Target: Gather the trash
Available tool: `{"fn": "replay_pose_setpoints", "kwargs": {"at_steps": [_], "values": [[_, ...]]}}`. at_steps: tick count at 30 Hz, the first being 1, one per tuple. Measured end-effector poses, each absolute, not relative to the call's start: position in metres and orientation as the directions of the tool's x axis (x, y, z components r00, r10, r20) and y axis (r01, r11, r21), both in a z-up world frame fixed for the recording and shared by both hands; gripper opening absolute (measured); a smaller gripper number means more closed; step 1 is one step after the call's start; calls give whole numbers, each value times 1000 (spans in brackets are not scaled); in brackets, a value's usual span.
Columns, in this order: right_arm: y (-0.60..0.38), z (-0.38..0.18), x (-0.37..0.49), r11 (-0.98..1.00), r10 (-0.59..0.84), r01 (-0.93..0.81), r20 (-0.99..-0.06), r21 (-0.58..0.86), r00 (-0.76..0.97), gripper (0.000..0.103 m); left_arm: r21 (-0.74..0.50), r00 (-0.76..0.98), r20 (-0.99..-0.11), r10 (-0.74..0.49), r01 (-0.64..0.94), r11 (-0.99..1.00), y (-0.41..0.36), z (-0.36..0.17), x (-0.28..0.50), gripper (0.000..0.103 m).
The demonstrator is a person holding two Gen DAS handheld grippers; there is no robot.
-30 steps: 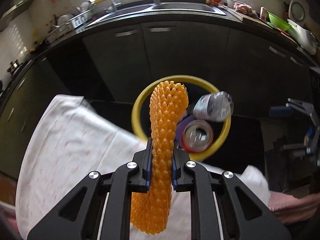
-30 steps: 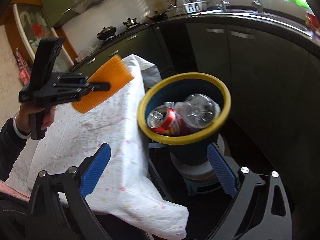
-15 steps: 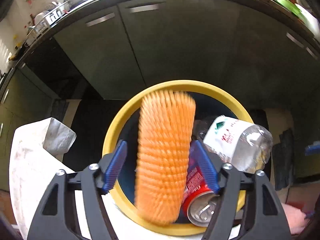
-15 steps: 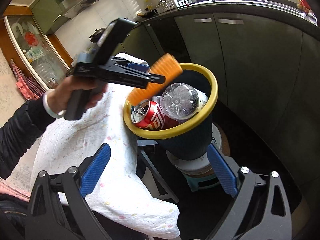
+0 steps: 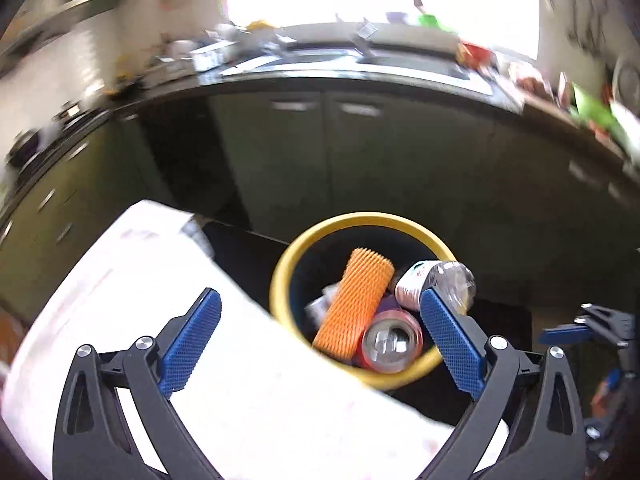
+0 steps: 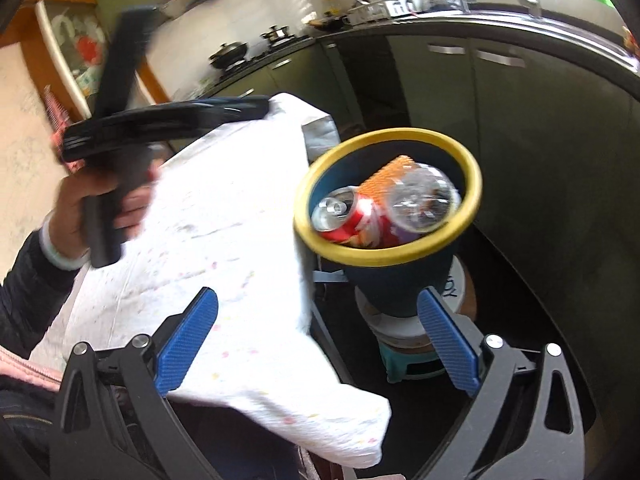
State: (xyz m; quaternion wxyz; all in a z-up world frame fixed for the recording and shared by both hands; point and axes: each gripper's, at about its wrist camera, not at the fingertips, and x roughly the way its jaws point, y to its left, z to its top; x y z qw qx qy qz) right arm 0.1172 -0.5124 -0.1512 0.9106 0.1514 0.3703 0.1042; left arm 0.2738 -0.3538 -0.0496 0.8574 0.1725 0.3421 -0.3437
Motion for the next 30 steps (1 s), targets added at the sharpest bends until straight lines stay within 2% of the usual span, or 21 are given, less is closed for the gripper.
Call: {"fn": "replay_pose_setpoints", "kwargs": {"at_steps": [3, 6, 9, 16, 20, 30], "values": [[-497, -146, 114, 938, 307, -112, -634, 328, 710, 96, 42, 588, -686, -428, 619, 784, -297, -36, 250, 98], [-481, -137, 108, 947, 298, -139, -622, 291, 724, 96, 49, 692, -627, -358, 494, 868, -232, -22, 212, 98], [-466, -128, 103, 957, 274, -145, -612, 252, 742, 96, 64, 775, -583, -242, 341, 938, -171, -16, 169, 98], [-439, -91, 74, 979, 203, -150, -555, 139, 807, 96, 1, 840, -526, -134, 159, 987, -72, -5, 91, 98], [-429, -64, 52, 986, 168, -148, -507, 81, 846, 96, -4, 867, -494, -63, 71, 997, -35, 4, 50, 98], [-420, -35, 11, 988, 151, -142, -413, 54, 898, 96, -35, 898, -435, -69, 60, 998, -21, 18, -8, 98]]}}
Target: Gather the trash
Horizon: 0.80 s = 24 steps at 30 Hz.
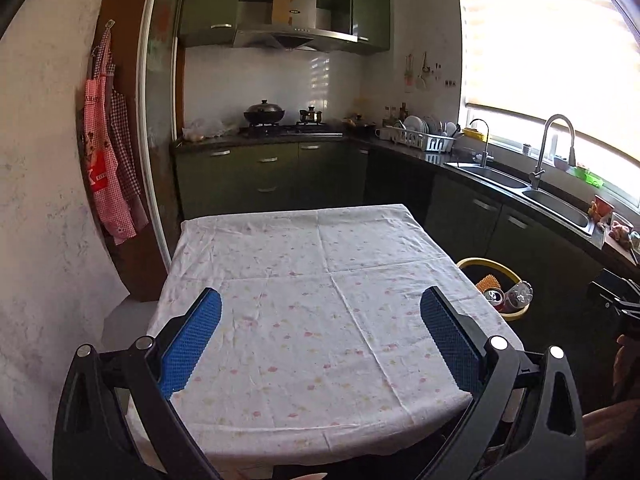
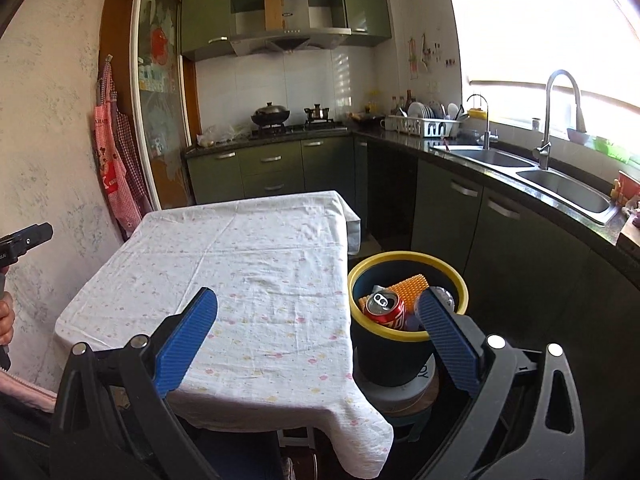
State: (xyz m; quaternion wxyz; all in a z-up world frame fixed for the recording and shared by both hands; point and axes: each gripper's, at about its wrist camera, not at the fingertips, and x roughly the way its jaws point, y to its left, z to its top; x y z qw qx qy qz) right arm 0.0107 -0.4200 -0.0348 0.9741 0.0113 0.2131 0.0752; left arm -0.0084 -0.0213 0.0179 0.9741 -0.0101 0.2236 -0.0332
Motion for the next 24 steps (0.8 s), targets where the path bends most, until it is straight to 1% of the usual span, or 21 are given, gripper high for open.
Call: {"fn": "replay_pose_setpoints", "kwargs": {"at_steps": [5, 10, 24], "values": [[-425, -28, 2, 990, 139, -126, -386, 58, 912, 96, -23, 911, -407, -68, 65, 998, -27, 30, -24, 98], [-429, -27, 0, 991, 130, -114, -382, 65, 915, 96, -13, 917, -393, -64, 64, 998, -31, 37, -29, 98], [-422, -29, 6, 990, 144, -133, -390, 57, 910, 96, -11, 908, -413, -68, 70, 997, -33, 32, -23, 98]]}}
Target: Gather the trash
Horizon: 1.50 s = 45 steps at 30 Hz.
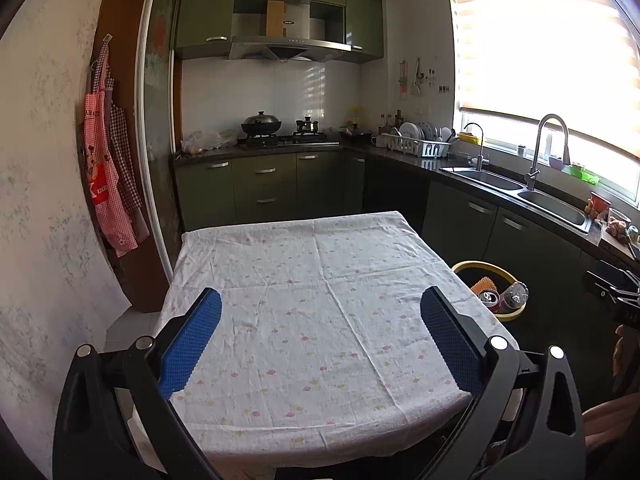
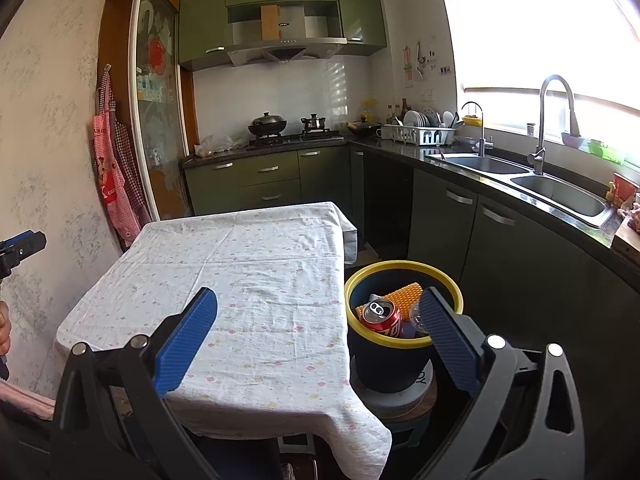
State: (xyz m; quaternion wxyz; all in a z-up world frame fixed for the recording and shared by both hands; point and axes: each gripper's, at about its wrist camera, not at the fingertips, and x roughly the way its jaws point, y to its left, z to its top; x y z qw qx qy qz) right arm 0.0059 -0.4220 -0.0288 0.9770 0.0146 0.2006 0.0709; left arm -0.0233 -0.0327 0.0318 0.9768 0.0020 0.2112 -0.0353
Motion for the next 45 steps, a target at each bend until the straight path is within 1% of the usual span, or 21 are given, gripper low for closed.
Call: {"fn": "replay_pose_setpoints", "kwargs": {"at_steps": [45], "values": [[-419, -30, 8, 990, 143, -130, -392, 61, 909, 96, 2, 901, -424, -88, 99, 995, -38, 27, -18, 98]]}}
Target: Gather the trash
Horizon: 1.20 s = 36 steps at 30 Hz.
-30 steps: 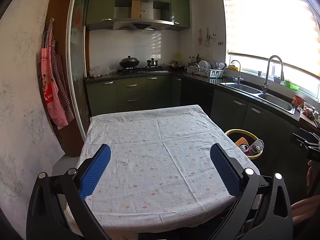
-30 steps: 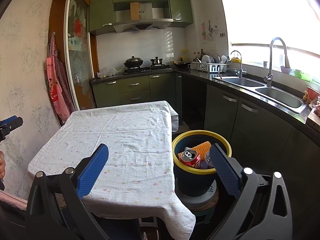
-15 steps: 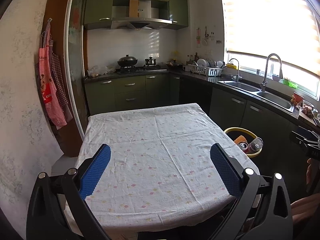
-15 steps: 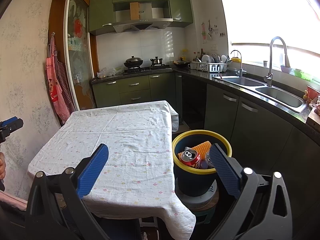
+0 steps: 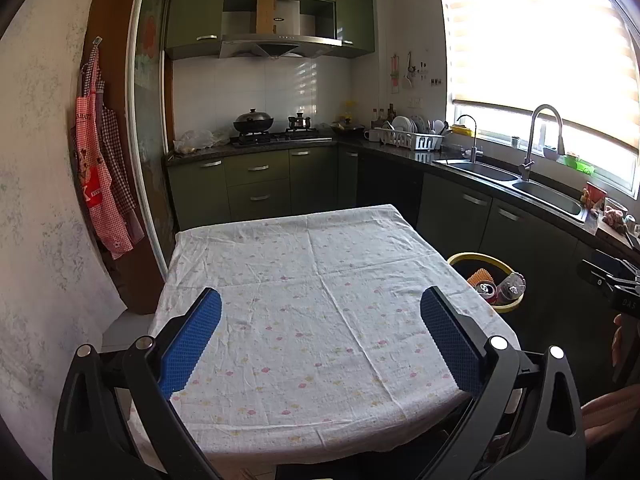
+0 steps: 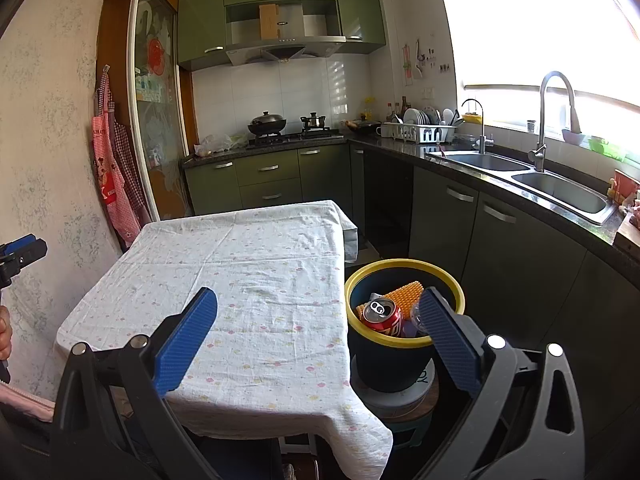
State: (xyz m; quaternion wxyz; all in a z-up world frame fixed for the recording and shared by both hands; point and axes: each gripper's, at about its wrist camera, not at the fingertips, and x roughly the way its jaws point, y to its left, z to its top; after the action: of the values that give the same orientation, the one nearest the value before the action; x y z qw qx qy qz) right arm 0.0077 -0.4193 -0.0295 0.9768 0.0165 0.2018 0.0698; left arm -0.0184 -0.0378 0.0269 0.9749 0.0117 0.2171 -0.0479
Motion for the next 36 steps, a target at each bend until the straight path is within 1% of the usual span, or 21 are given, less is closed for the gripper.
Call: {"fn": "replay_pose_setpoints", "kwargs": {"at_steps": [36], "values": [[-415, -37, 12, 989, 147, -130, -400, 69, 905, 96, 7, 893, -438, -101, 116, 993, -41, 20, -16, 98]]}}
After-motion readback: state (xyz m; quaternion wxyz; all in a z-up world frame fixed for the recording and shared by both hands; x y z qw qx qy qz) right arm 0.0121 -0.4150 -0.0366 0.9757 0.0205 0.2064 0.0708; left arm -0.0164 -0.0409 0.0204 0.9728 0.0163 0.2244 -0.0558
